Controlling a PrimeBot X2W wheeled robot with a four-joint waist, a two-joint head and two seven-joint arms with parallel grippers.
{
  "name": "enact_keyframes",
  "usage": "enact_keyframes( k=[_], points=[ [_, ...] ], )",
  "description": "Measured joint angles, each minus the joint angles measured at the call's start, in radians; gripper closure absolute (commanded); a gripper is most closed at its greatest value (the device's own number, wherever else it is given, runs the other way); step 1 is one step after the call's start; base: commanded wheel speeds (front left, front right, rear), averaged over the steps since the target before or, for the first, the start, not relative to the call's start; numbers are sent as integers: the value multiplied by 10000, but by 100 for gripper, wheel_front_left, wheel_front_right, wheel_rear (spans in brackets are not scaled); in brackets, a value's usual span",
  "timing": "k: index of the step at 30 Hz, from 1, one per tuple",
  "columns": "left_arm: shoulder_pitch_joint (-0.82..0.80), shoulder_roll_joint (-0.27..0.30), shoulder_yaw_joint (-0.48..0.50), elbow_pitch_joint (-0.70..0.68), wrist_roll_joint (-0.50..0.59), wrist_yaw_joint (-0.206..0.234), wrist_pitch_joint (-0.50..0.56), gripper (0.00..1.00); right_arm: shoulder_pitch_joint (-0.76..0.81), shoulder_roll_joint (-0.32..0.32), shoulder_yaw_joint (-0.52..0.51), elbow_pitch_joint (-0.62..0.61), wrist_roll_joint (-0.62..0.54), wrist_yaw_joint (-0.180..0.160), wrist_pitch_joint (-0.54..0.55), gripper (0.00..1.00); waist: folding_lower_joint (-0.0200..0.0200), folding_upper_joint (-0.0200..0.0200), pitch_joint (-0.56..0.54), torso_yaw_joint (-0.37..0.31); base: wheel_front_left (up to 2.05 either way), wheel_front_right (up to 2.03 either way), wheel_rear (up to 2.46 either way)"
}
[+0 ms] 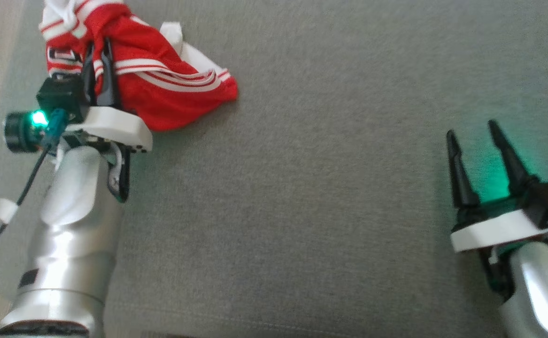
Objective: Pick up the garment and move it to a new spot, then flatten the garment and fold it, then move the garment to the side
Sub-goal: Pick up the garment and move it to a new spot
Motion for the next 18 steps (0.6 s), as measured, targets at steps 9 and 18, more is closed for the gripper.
enact_keyframes(
  k=[9,18],
  points=[
    [340,481,-974,-2391,533,-853,0,100,1229,1106,65,552,71,0,2,0,-4,0,-2116,-968,0,0,0],
    [-58,169,-2217,-3661,487,-1327,775,100,2224,1618,38,568,69,0,6,0,-5,1,-3744,-2868,0,0,0]
  ],
)
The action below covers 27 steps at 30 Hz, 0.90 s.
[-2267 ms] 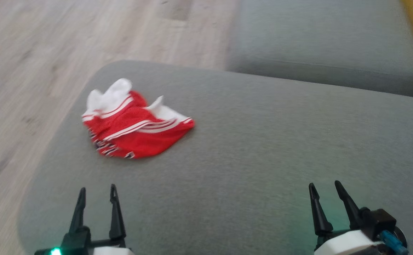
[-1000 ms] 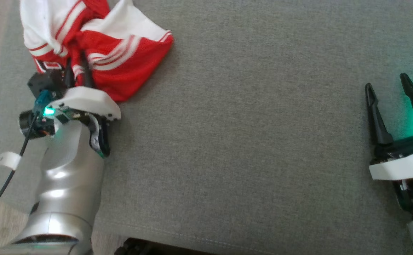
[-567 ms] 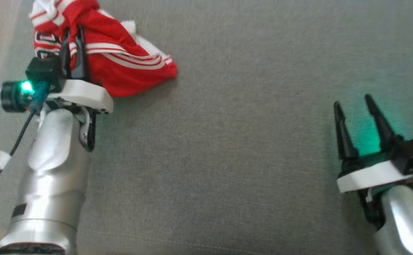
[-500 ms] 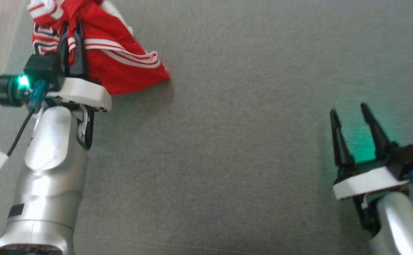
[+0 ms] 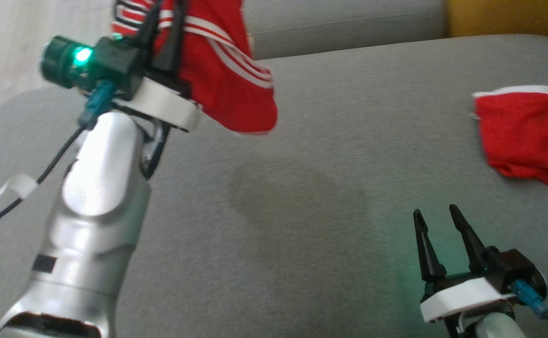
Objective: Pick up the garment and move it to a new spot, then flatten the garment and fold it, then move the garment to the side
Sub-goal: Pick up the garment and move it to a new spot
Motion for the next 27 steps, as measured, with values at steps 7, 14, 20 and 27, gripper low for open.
enact_keyframes(
  k=[7,14,20,27],
  points=[
    [213,-548,-1697,1436,-245,-144,2,100,-89,31,209,-19,2,0,27,0,2,0,-4,-1253,0,0,0],
    [656,-581,-2197,3940,-259,274,-554,0,-932,163,836,-79,98,0,27,0,7,0,1140,-1864,0,0,0],
    [1940,-600,-2190,2054,-1198,1089,-719,0,-669,205,539,-69,104,0,29,0,3,0,1442,-1912,0,0,0],
    [5590,-564,-1946,-834,-1546,2021,-746,0,361,171,454,25,102,0,38,0,2,0,607,-1191,0,0,0]
  ],
)
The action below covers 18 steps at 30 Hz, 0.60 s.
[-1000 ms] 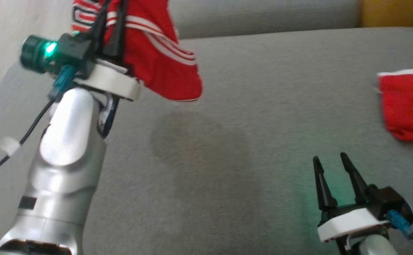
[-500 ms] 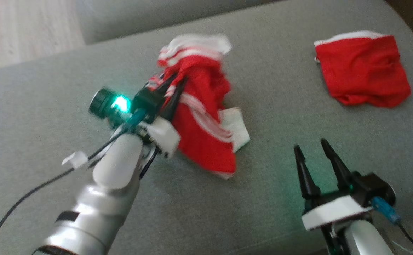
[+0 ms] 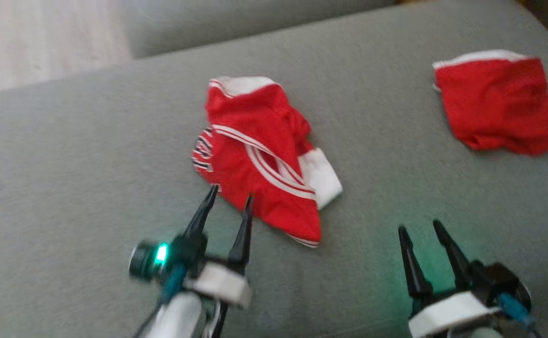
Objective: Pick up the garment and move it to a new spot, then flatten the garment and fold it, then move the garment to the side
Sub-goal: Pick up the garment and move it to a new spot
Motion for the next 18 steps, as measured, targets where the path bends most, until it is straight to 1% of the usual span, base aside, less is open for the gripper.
enact_keyframes(
  k=[2,3,4,9,10,11,13,18],
  points=[
    [980,15,376,-865,-21,173,0,0,252,-33,10,21,-2,0,2,0,-1,0,-315,387,0,0,0],
    [980,15,376,-865,-21,173,0,0,252,-33,10,21,-2,0,2,0,-1,0,-315,387,0,0,0],
    [1345,50,562,-1277,21,215,0,0,293,-54,-10,19,-23,0,2,0,-2,0,-455,578,0,0,0],
    [2728,77,1590,-2899,414,788,-2,0,346,-54,-360,-117,-79,0,2,0,-1,0,-1117,1462,0,0,0],
    [3029,79,1722,-3091,493,819,-2,0,433,-48,-453,-146,-84,0,2,0,-1,0,-1240,1618,0,0,0],
    [3628,98,1781,-3344,794,825,-2,0,677,-33,-594,-173,-86,0,2,0,-1,0,-1457,1910,0,0,0],
    [4148,98,1866,-3486,928,911,-2,0,918,21,-713,-201,-86,0,2,0,-2,0,-1643,2167,0,0,0],
    [4621,111,2080,-3806,932,880,-2,0,1201,90,-897,-311,-245,0,2,0,0,0,-1928,2608,0,0,0]
  ],
)
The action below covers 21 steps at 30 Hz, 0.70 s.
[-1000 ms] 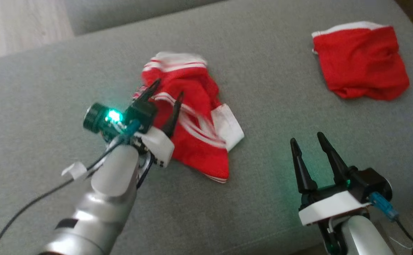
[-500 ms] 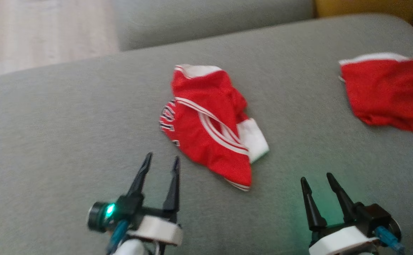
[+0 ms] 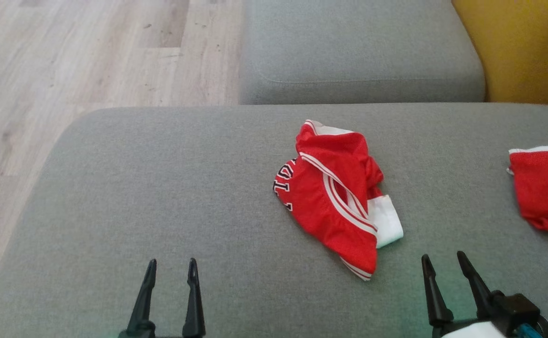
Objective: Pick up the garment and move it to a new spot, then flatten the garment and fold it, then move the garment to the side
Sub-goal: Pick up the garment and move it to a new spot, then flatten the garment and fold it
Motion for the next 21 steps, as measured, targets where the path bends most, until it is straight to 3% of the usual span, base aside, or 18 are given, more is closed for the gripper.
enact_keyframes(
  k=[21],
  points=[
    [10,0,33,92,127,-10,0,0,96,21,-211,-117,69,0,0,0,2,0,72,207,0,0,0]
  ],
)
